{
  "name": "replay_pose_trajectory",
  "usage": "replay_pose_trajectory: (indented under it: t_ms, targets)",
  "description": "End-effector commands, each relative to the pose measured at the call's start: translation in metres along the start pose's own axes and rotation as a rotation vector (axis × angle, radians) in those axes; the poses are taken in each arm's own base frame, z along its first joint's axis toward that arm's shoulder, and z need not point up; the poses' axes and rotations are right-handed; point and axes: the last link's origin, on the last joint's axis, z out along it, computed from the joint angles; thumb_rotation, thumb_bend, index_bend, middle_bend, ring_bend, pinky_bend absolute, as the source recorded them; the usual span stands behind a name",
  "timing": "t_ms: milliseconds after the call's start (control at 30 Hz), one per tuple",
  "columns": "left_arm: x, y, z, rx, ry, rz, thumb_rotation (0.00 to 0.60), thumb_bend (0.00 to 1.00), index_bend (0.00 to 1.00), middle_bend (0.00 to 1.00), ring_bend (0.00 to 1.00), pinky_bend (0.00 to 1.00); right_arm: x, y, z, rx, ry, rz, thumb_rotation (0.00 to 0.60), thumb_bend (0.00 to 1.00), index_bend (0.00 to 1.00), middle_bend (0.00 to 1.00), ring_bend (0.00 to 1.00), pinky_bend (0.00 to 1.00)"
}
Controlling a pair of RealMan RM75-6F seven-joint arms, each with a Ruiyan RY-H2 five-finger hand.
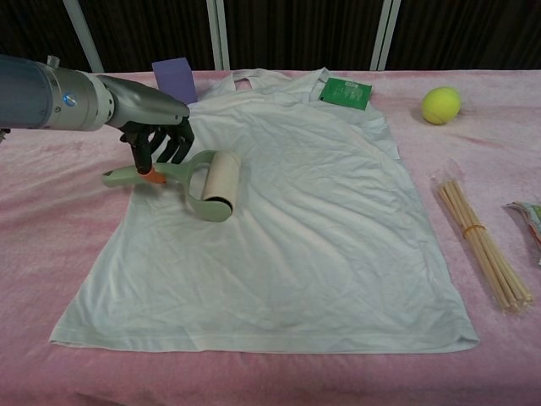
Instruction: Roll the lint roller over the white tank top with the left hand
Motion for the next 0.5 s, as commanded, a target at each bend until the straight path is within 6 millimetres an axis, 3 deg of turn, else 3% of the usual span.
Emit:
replay_pose_trajectory:
  t_ms: [33,267,500]
  targets:
    - [0.007,0.021,0.01,-0.016,0.004,0.015,0.6,0.41,0.61,0.6,0.51,0.71,0.0,0.0,0.0,0.0,0.0,0.0,0.6,0.27,0.0,0.0,0.17,0.19]
    - [0.013,0.048,0.021,-0.032,0.014,0.008,0.6,0.41,0.61,0.6,0.51,0.71,0.0,0.0,0.0,-0.001,-0.001,0.004,0.6,0.27,0.0,0.0,0.17,0.19]
    - [0.008,0.036,0.017,0.007,0.005,0.021,0.6,0.41,0.61,0.6,0.51,0.71,0.0,0.0,0.0,0.002,-0.001,0.005,0.6,0.27,0.0,0.0,0.17,0.19]
